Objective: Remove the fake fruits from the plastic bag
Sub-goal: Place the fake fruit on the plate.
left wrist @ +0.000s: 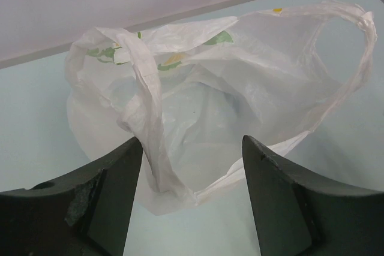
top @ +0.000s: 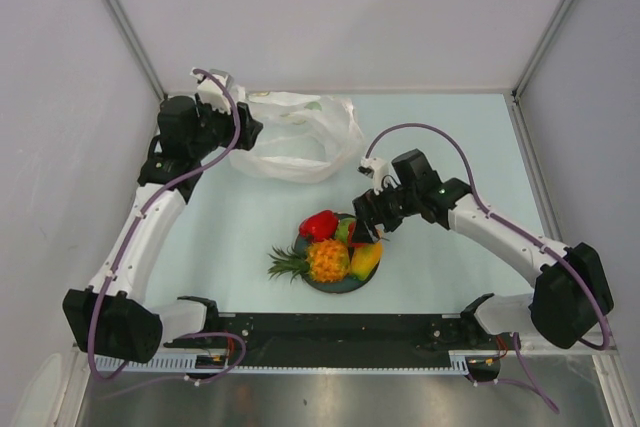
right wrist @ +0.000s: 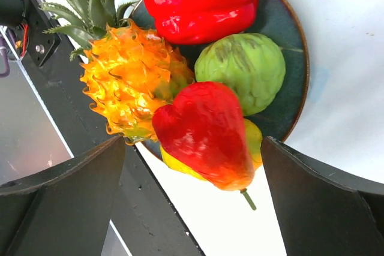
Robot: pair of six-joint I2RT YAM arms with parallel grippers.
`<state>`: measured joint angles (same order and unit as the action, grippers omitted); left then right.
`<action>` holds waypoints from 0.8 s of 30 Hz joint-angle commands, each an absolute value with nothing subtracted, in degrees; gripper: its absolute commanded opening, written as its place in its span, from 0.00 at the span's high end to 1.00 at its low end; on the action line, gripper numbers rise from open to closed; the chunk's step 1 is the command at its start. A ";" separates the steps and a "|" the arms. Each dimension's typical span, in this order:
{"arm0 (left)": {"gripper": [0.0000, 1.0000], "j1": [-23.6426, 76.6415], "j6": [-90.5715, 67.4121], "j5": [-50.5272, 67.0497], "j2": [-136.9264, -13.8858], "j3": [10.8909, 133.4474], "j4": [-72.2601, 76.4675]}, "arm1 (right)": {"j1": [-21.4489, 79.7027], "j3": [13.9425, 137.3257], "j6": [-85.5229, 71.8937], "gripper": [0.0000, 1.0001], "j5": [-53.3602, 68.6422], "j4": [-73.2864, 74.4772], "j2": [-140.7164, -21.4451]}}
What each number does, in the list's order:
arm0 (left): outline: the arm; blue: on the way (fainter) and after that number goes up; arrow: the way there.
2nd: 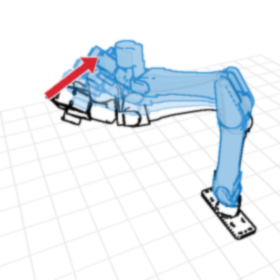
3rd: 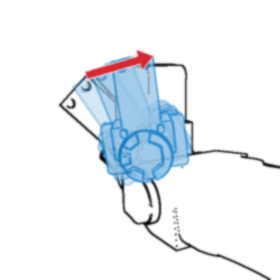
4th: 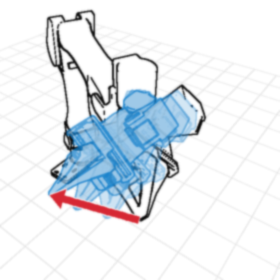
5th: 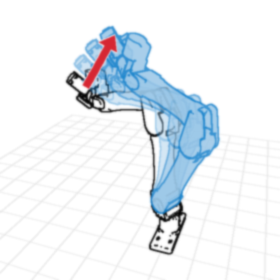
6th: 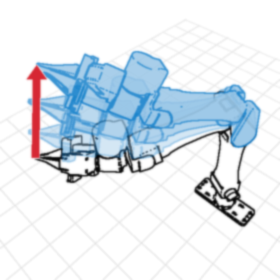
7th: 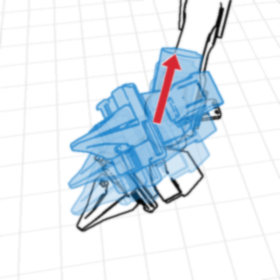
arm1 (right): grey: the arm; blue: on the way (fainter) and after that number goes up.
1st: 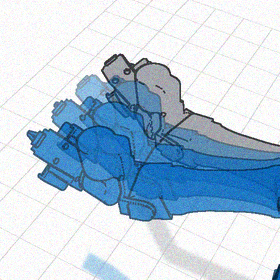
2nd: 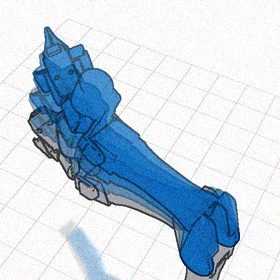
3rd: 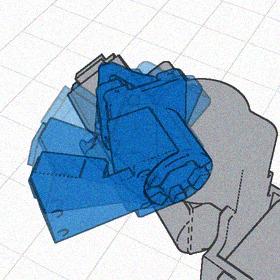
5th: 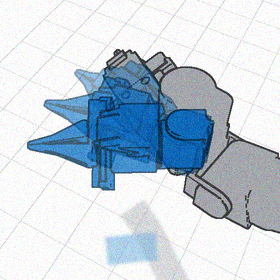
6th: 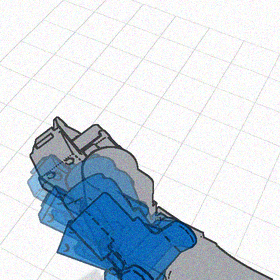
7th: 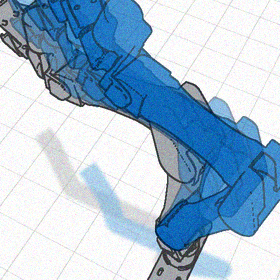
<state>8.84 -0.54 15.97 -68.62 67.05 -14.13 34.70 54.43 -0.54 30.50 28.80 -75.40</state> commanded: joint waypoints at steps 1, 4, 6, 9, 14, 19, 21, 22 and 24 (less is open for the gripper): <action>0.27 8.35 -2.02 17.84 -69.17 66.71 -11.43 | 34.10 55.02 -0.88 0.00 32.08 27.42 -72.95; 0.27 8.35 -2.28 18.02 -69.34 66.62 -11.25 | 34.01 55.02 -0.44 0.00 32.08 27.60 -73.30; 0.27 8.35 -2.29 18.11 -69.43 66.62 -11.08 | 34.19 54.93 -0.18 0.00 32.17 27.86 -73.65; 0.27 8.35 -2.37 18.11 -69.61 66.62 -11.07 | 34.54 54.93 2.37 0.00 30.41 27.95 -74.35; 0.27 8.26 -2.20 17.84 -69.34 66.27 -10.99 | 35.24 54.93 4.39 0.00 29.97 27.86 -75.06; 0.27 8.26 -1.94 17.75 -69.08 65.83 -10.90 | 35.16 54.93 4.49 0.00 28.92 26.81 -74.97; 0.27 8.26 -1.85 17.67 -69.08 65.83 -10.90 | 34.37 55.19 3.78 0.00 29.18 25.67 -74.71; 0.27 8.26 -1.76 17.58 -69.17 65.83 -10.90 | 33.15 55.63 3.17 0.00 29.79 25.58 -74.71; 0.27 8.26 -1.58 17.23 -69.34 66.53 -11.16 | 31.65 58.17 3.34 0.00 32.68 26.53 -74.88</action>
